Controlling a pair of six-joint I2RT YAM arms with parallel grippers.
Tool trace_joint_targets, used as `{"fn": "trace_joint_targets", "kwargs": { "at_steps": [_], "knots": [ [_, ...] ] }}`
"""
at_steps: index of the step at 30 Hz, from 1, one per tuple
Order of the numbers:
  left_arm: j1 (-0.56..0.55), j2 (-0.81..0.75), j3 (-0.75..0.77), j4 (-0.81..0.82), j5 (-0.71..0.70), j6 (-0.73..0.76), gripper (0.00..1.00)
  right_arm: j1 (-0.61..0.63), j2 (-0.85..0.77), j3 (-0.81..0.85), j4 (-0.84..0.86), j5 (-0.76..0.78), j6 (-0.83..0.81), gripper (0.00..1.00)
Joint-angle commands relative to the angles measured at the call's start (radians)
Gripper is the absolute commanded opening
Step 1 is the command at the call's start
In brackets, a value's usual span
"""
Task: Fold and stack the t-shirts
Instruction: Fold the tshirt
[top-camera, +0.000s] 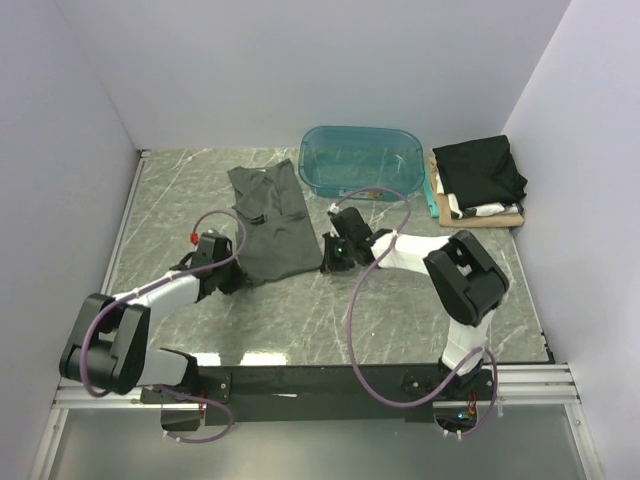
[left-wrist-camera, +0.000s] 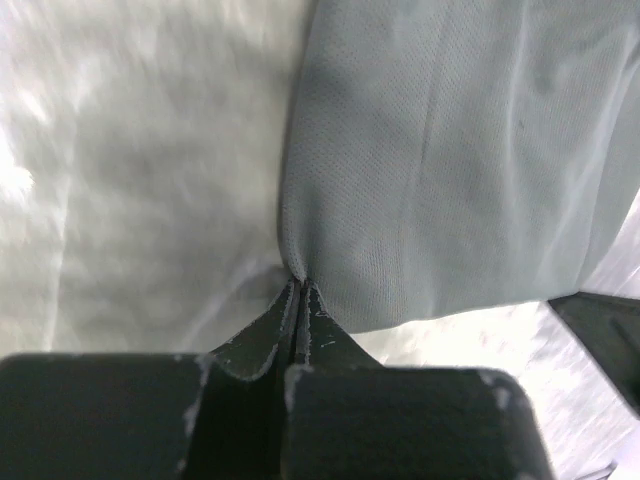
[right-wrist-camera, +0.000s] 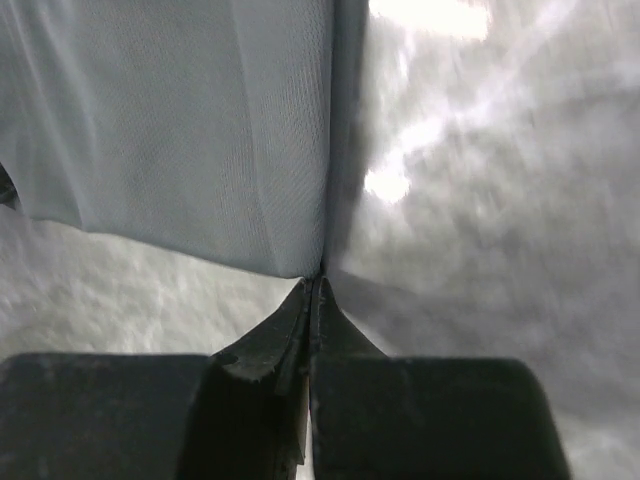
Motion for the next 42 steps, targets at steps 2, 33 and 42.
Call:
{"fn": "trace_joint_targets", "kwargs": {
  "at_steps": [2,33,42],
  "knots": [
    [-0.094,-0.099,-0.037,-0.087,0.015,-0.015,0.01,0.012,-0.162,-0.100,-0.008,0.027,0.013,0.00],
    [-0.670,-0.510,0.218,-0.465,-0.374,-0.233,0.01,0.153,-0.829,-0.151,-0.360,0.334,0.047,0.00],
    [-0.532,-0.449,0.279,-0.387,-0.421,-0.193,0.01,0.059,-0.644,0.057,-0.316,0.282,-0.020,0.00]
  ]
}}
